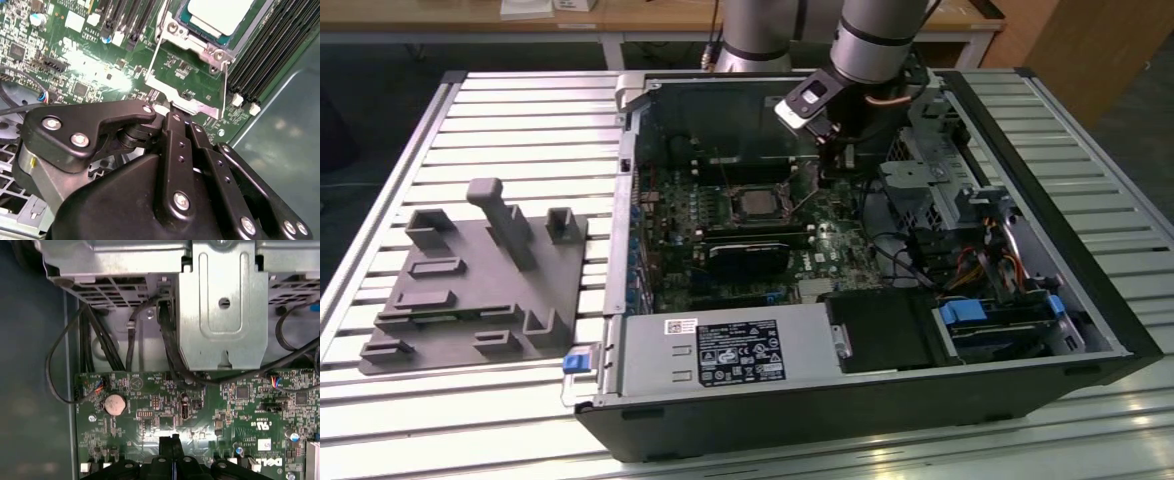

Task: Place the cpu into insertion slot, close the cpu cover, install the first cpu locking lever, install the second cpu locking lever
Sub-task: 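Close the cpu cover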

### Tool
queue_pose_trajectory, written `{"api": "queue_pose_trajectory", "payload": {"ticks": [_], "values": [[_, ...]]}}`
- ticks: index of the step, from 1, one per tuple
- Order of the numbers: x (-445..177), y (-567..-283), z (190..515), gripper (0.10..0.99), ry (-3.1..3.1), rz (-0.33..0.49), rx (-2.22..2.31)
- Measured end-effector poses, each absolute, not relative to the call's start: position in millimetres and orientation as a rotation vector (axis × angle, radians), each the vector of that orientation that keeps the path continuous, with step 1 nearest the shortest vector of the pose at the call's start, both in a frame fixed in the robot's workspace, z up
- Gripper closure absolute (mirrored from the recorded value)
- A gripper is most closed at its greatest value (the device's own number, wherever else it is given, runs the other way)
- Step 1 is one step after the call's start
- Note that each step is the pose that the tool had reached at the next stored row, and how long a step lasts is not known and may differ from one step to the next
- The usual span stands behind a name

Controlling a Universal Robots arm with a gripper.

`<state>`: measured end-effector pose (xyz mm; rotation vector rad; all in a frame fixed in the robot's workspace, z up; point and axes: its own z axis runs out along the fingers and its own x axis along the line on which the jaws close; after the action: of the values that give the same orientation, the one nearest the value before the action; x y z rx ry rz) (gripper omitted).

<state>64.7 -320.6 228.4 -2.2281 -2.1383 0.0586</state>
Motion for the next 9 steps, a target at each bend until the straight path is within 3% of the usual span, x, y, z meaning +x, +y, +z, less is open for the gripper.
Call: {"api": "queue_pose_trajectory", "payload": {"ticks": [9], "values": [[48, -321, 228, 0.980, -2.140, 0.054, -2.230]]}}
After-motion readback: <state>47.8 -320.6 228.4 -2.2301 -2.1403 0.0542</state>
